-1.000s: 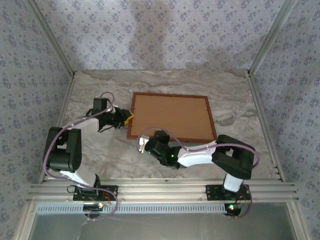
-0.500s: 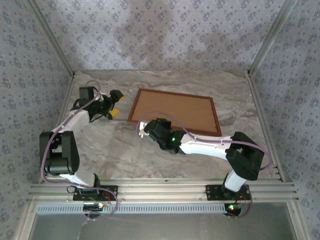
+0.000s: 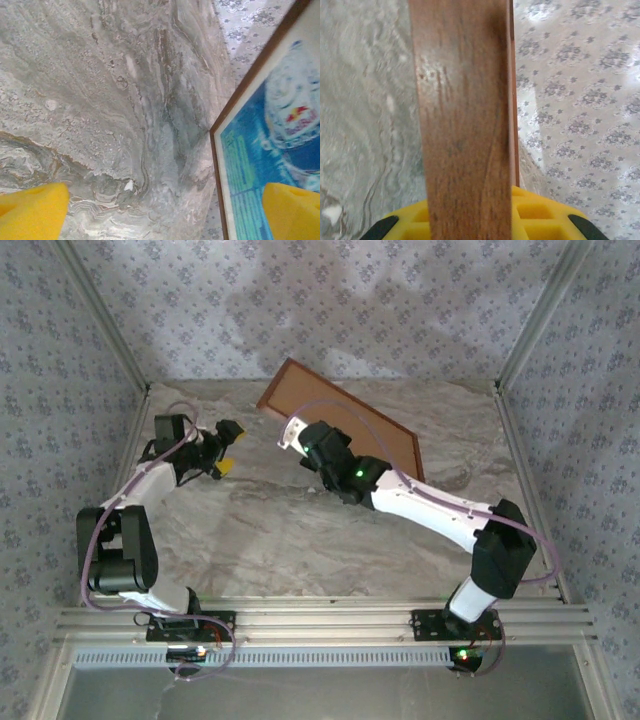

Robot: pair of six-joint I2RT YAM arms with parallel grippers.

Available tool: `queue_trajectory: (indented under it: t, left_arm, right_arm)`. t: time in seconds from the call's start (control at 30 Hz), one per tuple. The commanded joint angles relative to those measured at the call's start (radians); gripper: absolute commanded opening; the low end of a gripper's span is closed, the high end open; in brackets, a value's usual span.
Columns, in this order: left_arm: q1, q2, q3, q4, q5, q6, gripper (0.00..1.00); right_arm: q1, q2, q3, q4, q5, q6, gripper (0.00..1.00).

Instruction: Put the photo into the frame

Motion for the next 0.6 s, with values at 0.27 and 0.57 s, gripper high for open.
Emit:
queue_trajectory:
  t: [0.27, 0.57]
  left_arm:
    - [-0.001, -0.007, -0.047, 0.044, 0.015, -0.022, 0.99]
    - [-0.010, 0.012, -0.047, 0.056, 0.024, -0.028, 0.99]
  right_arm:
    - [-0.217, -0.179, 0.049, 0.080, -0.420, 0.550, 0.00]
    - [-0.400, -0.335, -0.162, 0.127, -0.474, 0.785, 0.00]
